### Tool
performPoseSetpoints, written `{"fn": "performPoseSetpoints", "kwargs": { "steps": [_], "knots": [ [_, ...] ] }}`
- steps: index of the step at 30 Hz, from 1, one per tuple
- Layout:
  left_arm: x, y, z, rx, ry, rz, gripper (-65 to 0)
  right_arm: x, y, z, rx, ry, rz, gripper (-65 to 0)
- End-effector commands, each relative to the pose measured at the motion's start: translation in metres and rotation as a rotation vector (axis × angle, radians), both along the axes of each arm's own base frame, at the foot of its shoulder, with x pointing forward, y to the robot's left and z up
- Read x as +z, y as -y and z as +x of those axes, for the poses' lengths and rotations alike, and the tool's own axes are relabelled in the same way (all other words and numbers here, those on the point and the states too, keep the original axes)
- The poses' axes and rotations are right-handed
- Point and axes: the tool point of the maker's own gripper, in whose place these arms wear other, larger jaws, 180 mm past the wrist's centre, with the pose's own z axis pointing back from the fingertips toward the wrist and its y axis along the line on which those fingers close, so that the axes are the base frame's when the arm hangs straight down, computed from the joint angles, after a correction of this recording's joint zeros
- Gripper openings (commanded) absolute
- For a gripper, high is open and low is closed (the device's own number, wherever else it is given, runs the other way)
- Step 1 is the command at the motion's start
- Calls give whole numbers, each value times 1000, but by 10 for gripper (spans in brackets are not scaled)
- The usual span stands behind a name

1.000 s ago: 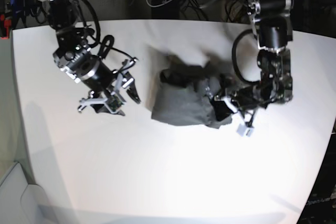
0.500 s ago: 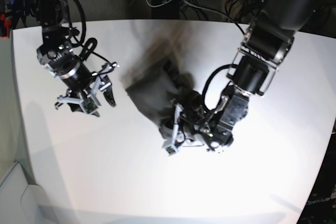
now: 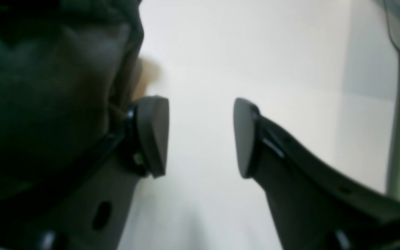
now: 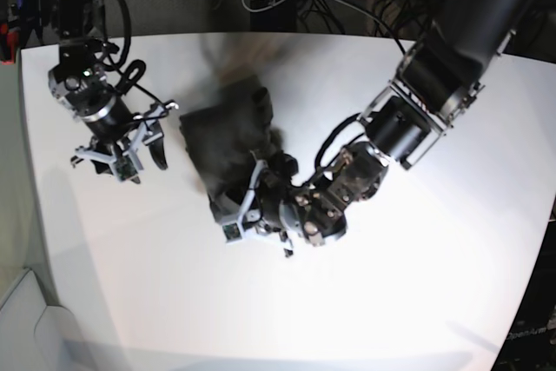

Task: Layout the t-shirt on the table in an organized manner, then fold the t-shirt properly
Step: 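Flatten and square the folded bundle with the left gripper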

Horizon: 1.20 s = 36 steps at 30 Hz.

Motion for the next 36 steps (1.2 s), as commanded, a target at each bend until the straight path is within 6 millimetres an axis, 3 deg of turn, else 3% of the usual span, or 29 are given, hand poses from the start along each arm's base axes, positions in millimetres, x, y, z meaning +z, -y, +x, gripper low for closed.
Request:
{"fn": "performPoseSetpoints", "kwargs": {
  "steps": [1,4,7,12,16,21,23,30,32,36],
  "knots": [
    [30,15,17,-25,68,-48,-647,11,-1,3,9,42,15,-344],
    [31,20,16,-71,90,-18,-647,2,-4,-8,15,15,19,-344],
    [32,26,13,-107,103,5,-647,-2,-19,-14,11,3,66,-344],
    [28,36,7,-157,134,51,-647,7,-37,-12,2,29,123,-344],
    [16,41,1,-198,194,127,-648,8,-40,-12,2,30,130,-344],
    [14,33,11,-189,271,209,-634,7,-39,-12,1,27,130,-344],
    [20,35,17,-174,286,212,-585,6,-39,-12,1,25,130,-344],
    [43,36,32,-114,314,150,-230,5,-54,-14,40,18,138,-344],
    [49,38,32,-117,331,139,-194,4,-55,-15,43,15,139,-344],
    [63,43,34,-124,365,115,-187,4,-55,-15,43,15,139,-344]
  ]
}}
